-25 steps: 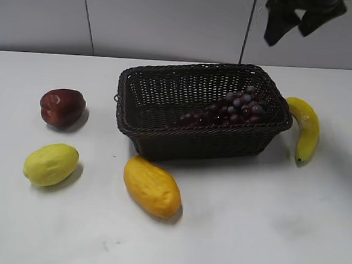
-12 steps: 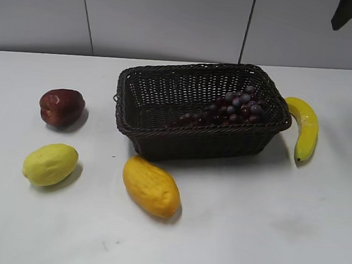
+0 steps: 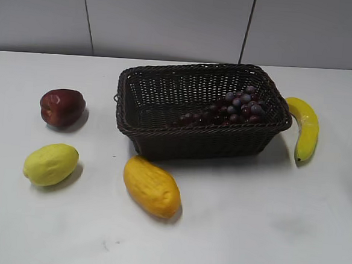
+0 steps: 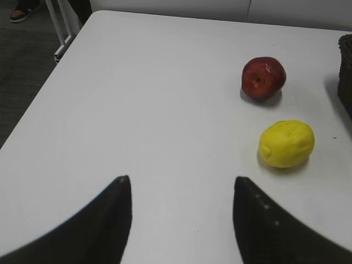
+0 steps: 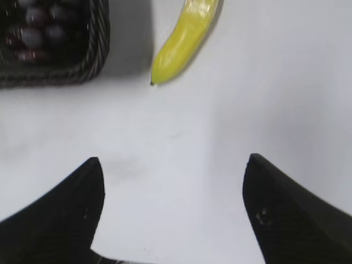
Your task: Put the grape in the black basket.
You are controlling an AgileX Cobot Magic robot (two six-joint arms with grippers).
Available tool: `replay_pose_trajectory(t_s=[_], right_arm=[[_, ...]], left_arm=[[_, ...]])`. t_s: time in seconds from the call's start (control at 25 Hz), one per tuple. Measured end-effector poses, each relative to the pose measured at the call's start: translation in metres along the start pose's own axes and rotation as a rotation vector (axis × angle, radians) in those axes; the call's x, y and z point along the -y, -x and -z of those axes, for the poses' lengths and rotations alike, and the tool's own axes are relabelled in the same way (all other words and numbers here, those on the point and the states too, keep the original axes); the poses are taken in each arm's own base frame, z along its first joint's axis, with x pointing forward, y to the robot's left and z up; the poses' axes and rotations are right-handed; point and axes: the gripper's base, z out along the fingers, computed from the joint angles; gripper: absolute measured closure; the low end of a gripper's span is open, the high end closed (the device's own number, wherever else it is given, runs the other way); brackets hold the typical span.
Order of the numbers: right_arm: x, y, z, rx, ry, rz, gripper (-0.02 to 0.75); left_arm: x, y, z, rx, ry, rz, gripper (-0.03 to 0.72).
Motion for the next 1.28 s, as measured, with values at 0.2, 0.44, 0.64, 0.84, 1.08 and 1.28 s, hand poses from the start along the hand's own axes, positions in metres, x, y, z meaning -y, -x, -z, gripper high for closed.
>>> replay_pose_trajectory(t_s=[0.2, 0.44, 0.64, 0.84, 1.08, 1.28], right_arm=[[-0.001, -0.055, -0.015, -0.086, 0.0, -0.007, 0.145], [-0.001, -0.109, -0.039, -0.161, 0.001, -0.021, 0.145], [-0.002, -0.145, -0.046, -0.164, -0.001, -0.024, 0.145], [-0.004, -0.182, -0.048, -0.134, -0.006, -0.024, 0.145], [-0.008, -0.207, -0.027, 0.021, -0.014, -0.008, 0.145], [-0.013, -0.229, -0.001, 0.223, -0.02, 0.013, 0.145]], left_arm=[[0.0, 0.0, 0.0, 0.0, 0.0, 0.0, 0.136], [0.0, 0.0, 0.0, 0.0, 0.0, 0.0, 0.136], [0.0, 0.0, 0.0, 0.0, -0.001, 0.0, 0.136], [0.0, 0.0, 0.0, 0.0, -0.001, 0.0, 0.136], [0.0, 0.0, 0.0, 0.0, 0.0, 0.0, 0.136], [0.0, 0.0, 0.0, 0.0, -0.001, 0.0, 0.136]])
